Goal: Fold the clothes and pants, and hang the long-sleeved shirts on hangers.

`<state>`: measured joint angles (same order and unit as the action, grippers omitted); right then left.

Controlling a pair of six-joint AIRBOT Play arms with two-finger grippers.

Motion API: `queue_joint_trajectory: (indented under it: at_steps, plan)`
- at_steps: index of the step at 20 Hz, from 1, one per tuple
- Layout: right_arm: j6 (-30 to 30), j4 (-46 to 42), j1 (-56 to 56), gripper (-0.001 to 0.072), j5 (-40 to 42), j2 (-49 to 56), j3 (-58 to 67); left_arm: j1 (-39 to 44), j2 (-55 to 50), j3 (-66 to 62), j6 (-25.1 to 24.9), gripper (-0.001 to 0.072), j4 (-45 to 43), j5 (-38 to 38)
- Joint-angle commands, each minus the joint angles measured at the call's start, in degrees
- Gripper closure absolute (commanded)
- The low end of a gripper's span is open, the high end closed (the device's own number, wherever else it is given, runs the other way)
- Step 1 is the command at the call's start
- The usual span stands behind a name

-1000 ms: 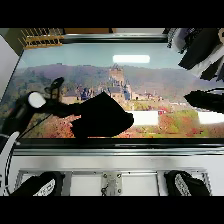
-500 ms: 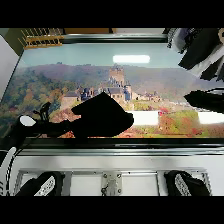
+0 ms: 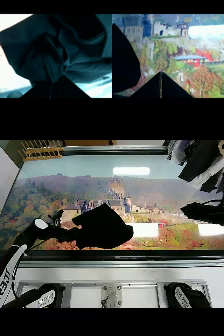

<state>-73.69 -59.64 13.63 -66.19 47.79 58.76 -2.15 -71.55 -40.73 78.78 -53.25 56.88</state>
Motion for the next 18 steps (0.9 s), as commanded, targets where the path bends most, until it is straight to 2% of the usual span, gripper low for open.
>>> queue_joint_trajectory:
  at_steps: [1, 3, 5, 6, 8, 12, 16, 18]
  plan:
    - [-6.3, -9.5, -12.6, 0.0701, 0.9, 2.8, 1.3, -2.4, 2.3, -3.0, 0.0, 0.0695, 0.3, 0.9]
    - [-12.1, -11.3, -20.5, 0.07, 4.8, 8.0, 1.4, -4.1, 4.8, -3.0, 0.0, 0.0695, 0.3, 1.2]
    - [-12.1, -11.0, -26.2, 0.0688, 8.3, 16.1, 2.6, -5.3, 6.9, -3.0, 0.0, 0.0695, 0.3, 1.6]
    - [-12.1, -10.5, -28.1, 0.0568, 8.8, 20.9, 4.4, -5.7, 7.7, -3.0, 0.0, 0.0695, 0.3, 1.6]
    - [-11.8, -8.1, -30.7, 0.0016, 9.0, 32.4, 10.5, -6.4, 8.9, -3.0, 0.0, 0.0695, 0.3, 1.6]
    - [-11.9, -0.9, -32.2, 0.0008, 8.9, 52.4, 24.7, -6.5, 9.9, -3.0, 0.1, 0.0696, 0.4, 1.7]
    - [-11.8, 8.0, -33.1, 0.0018, 8.9, 65.2, 36.1, -6.5, 9.9, -3.0, 0.1, 0.0695, 0.4, 1.7]
    - [-11.8, 9.5, -34.0, 0.015, 8.8, 69.0, 39.8, -6.5, 9.9, -3.0, 0.1, 0.0695, 0.4, 1.6]
